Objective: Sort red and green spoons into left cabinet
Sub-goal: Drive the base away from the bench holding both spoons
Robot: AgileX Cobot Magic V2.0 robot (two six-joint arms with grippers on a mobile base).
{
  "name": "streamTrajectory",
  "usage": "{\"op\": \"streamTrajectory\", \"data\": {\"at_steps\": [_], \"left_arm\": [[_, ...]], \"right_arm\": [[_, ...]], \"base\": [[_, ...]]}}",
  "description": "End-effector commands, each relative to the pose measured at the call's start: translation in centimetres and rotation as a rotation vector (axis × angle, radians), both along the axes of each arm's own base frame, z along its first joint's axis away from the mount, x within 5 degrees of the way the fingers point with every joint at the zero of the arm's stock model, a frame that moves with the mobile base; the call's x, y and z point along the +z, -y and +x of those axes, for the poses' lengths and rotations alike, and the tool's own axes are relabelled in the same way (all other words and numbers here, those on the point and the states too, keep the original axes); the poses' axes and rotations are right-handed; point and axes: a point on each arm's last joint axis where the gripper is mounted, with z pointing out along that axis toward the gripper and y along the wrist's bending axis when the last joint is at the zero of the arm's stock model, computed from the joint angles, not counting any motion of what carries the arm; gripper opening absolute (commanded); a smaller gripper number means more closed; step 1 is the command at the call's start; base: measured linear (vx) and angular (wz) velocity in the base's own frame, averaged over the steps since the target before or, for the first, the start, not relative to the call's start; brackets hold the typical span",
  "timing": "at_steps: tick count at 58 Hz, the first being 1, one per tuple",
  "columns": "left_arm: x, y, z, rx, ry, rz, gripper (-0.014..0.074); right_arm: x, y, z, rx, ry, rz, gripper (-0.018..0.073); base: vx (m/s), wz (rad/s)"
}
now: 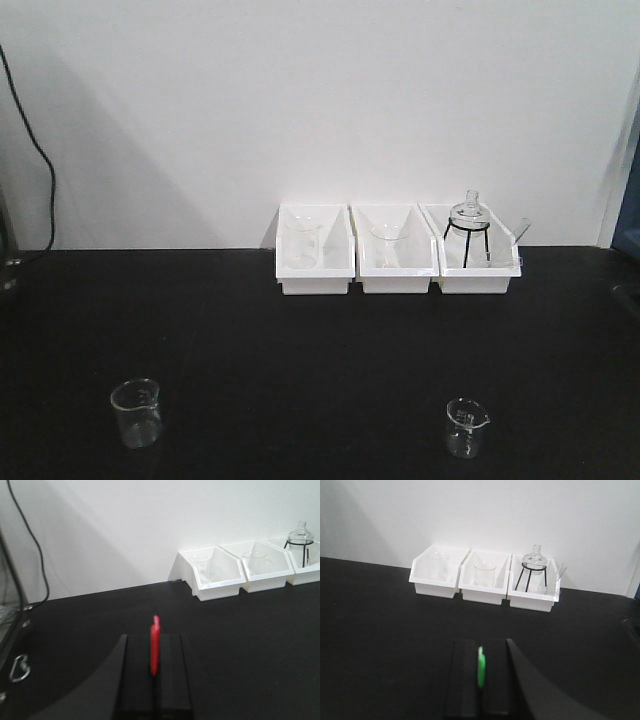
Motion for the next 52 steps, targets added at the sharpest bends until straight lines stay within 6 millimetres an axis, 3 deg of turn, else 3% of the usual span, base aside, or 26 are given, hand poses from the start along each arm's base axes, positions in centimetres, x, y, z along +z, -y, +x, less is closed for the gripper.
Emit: {"op": "streamTrajectory", "data": {"at_steps": [1,33,52], "left_arm": [[1.51,-0.15,-0.02,0.020,0.097,-0.023,-0.0003],[1.51,-0.15,-0.02,0.020,0.097,-0.023,-0.0003],[1.51,-0.15,-0.02,0.020,0.097,-0.023,-0.0003]], "right_arm": [[1.51,0.12,0.00,-0.011,0.098,0.008,-0.0004],[1.51,0.12,0.00,-0.011,0.098,0.008,-0.0004],[1.51,0.12,0.00,-0.011,0.098,0.008,-0.0004]], "base": [[-0.21,0.21],[-0.23,0.37],[-0.16,0.59]]}}
